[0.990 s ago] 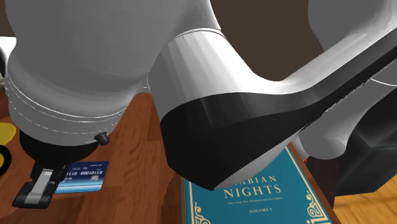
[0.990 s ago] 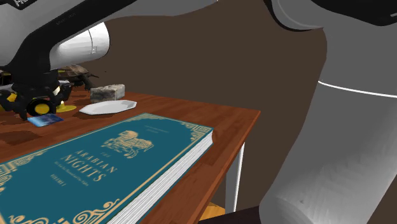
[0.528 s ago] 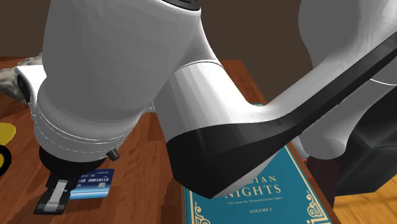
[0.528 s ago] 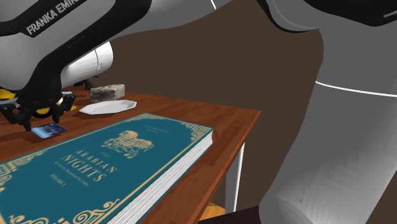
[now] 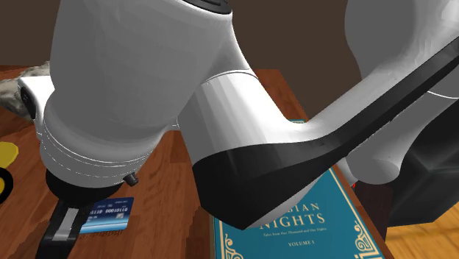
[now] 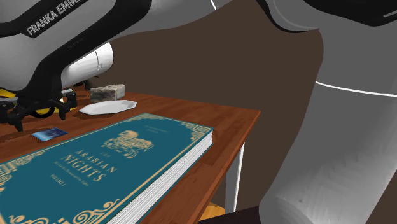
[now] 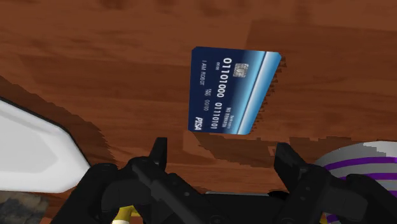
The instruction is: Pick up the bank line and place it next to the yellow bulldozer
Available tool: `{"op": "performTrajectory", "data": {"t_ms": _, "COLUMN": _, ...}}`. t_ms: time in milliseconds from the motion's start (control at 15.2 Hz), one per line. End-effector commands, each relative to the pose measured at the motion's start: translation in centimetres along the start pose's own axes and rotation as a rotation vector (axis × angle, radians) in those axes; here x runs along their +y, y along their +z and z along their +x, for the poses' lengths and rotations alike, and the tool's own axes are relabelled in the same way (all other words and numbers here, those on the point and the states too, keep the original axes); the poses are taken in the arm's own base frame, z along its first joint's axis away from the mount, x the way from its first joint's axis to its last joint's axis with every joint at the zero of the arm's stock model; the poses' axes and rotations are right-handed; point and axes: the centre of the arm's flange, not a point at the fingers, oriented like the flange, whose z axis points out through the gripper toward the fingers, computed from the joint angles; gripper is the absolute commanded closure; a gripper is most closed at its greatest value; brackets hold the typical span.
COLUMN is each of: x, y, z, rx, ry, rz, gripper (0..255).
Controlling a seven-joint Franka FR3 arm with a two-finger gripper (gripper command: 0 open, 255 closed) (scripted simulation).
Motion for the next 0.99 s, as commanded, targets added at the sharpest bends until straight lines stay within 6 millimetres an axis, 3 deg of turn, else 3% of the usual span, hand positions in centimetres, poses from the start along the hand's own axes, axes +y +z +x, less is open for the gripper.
{"op": "performTrajectory", "data": {"t_ms": 0, "x": 0.0, "y": 0.0, "z": 0.0, "rx": 0.0, "ry": 0.0, "rz": 0.0, "gripper": 0}}
{"op": "performTrajectory", "data": {"t_ms": 132, "x": 0.0, "y": 0.0, "z": 0.0, "rx": 0.0, "ry": 0.0, "rz": 0.0, "gripper": 0}}
{"op": "performTrajectory", "data": {"t_ms": 396, "x": 0.0, "y": -5.0, "z": 0.0, "rx": 0.0, "ry": 0.0, "rz": 0.0, "gripper": 0}}
{"op": "performTrajectory", "data": {"t_ms": 924, "x": 0.0, "y": -5.0, "z": 0.0, "rx": 0.0, "ry": 0.0, "rz": 0.0, "gripper": 0}}
